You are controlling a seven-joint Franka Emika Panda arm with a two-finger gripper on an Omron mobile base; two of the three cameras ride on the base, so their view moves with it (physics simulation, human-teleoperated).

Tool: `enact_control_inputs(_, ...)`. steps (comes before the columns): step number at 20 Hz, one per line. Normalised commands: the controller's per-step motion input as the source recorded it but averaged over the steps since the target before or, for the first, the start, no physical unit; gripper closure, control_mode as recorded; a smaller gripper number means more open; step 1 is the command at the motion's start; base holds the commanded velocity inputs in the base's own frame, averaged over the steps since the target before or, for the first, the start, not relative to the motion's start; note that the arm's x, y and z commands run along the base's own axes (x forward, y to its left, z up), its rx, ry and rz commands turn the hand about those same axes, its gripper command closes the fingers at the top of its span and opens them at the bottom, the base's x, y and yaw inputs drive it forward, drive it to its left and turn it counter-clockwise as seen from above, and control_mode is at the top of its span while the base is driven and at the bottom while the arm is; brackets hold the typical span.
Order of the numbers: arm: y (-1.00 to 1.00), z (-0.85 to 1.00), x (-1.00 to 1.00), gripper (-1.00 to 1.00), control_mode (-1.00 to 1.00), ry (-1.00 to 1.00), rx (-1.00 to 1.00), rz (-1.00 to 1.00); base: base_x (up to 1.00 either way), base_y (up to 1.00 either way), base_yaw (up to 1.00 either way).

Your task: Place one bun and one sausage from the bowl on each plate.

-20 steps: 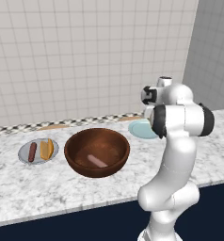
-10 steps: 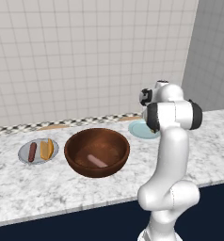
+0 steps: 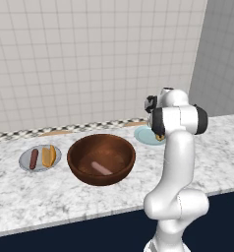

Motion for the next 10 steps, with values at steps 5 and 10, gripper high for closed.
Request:
enact_control_inputs(5,0.0,-0.01,0.01,-1.0,-1.0,0.0,0.0,0.0,0.0,0.0,0.0)
enact_control_inputs(10,0.0,0.01,0.0,-1.0,-1.0,0.0,0.0,0.0,0.0,0.0,0.0)
